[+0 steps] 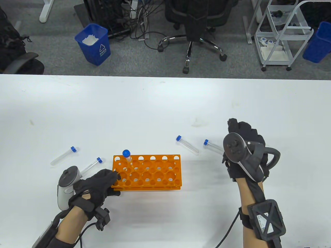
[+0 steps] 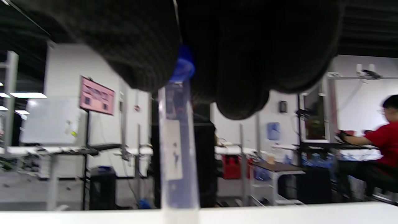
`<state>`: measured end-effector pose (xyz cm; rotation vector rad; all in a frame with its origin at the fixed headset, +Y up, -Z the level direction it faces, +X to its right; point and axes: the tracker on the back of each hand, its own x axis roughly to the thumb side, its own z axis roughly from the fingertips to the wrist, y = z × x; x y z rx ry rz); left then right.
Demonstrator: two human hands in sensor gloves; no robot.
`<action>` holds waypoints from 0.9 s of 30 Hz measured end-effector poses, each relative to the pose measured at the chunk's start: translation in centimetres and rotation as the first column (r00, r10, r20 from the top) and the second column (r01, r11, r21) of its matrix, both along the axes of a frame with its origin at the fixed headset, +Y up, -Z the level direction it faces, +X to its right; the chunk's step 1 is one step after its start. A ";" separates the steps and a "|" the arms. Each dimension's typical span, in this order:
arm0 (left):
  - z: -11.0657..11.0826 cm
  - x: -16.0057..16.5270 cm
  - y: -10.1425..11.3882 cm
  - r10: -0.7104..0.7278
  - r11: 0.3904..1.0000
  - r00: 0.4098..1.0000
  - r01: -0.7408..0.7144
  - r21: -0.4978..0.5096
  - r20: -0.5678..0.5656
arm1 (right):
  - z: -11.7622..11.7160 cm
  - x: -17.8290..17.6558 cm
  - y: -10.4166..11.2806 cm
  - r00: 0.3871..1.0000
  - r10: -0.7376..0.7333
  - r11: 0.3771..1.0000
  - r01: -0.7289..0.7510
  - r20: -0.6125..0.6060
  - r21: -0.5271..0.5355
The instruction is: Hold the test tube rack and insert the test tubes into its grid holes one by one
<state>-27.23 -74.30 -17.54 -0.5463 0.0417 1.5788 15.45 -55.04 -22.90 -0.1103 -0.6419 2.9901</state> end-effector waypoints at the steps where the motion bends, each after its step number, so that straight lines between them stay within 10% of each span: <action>1: 0.0 0.0 0.0 0.001 1.000 1.000 -0.001 0.000 0.001 | 0.4 -1.2 1.0 0.999 -0.015 1.000 0.016 -0.047 0.018; 11: 0.0 0.0 0.0 0.005 1.000 1.000 -0.005 0.002 0.005 | 2.8 -11.2 4.6 0.900 -0.092 0.995 0.103 -0.426 0.003; 27: 0.0 -0.1 0.1 0.007 1.000 1.000 -0.007 0.005 0.010 | 1.7 -17.1 -0.2 0.866 0.035 0.992 -0.089 -0.499 -0.085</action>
